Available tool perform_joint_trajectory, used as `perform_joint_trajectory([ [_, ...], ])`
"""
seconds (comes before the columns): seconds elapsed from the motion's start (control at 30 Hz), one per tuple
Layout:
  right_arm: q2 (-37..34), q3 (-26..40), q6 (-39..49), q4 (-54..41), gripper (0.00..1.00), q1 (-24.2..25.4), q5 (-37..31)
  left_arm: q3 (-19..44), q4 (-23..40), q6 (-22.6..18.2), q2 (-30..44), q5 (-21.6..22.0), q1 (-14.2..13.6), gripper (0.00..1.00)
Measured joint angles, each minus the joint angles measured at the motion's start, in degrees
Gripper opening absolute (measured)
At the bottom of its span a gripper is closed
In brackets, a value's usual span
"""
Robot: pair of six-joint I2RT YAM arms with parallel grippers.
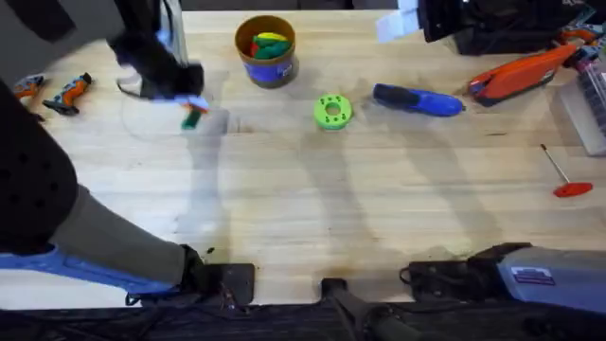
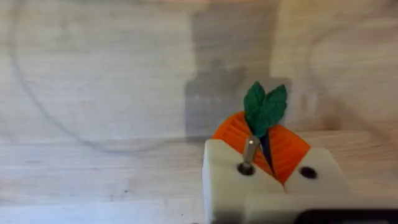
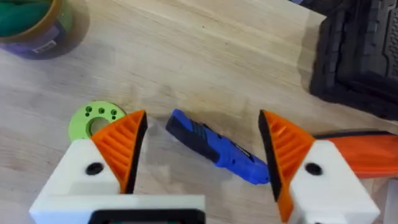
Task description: Pick up the gripper from the table and insert it into the empty holder that is missing its gripper. Then pick up a screw, insert it into the mounting hole, and use the screwdriver to tighten it. Finally, clean up the table by picking up the vegetable and placing it into the bucket.
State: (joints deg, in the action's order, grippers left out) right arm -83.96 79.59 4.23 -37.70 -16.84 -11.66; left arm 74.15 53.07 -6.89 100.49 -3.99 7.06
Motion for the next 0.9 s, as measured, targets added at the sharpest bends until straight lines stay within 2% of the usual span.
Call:
perform_joint_trajectory([
  [0.17, 0.0, 0.0, 0.0, -0.4, 0.992, 0.0, 0.0, 12.1, 3.2, 0.1, -0.5, -2.5, -1.8, 0.009],
  [0.2, 0.0, 0.0, 0.0, -0.7, 0.991, 0.0, 0.0, 17.7, 4.0, 0.1, -1.2, -3.2, -4.5, 0.009],
  [0.27, 0.0, 0.0, 0.0, -0.8, 0.991, 0.0, 0.1, 20.5, 3.8, 0.1, -1.5, -3.7, -6.8, 0.009],
  [0.5, 0.0, 0.0, 0.0, -1.1, 0.992, 0.0, 0.2, 21.9, -2.5, 0.1, -1.1, -4.4, -12.8, 0.009],
  [0.7, 0.0, 0.0, 0.0, -1.3, 0.992, 0.0, 0.2, 21.9, -8.0, 0.1, 4.6, -4.4, -14.5, 0.009],
  [0.83, 0.0, 0.0, 0.0, -1.3, 0.992, 0.0, 0.2, 21.9, -8.6, 0.2, 8.0, -4.4, -14.7, 0.009],
  [0.87, 0.0, 0.0, 0.0, -1.3, 0.992, 0.0, 0.2, 21.9, -8.8, 0.3, 8.3, -4.4, -14.7, 0.269],
  [0.9, 0.0, 0.0, 0.0, -1.3, 0.992, 0.0, 0.2, 21.9, -8.8, 0.3, 8.1, -4.4, -14.7, 0.418],
])
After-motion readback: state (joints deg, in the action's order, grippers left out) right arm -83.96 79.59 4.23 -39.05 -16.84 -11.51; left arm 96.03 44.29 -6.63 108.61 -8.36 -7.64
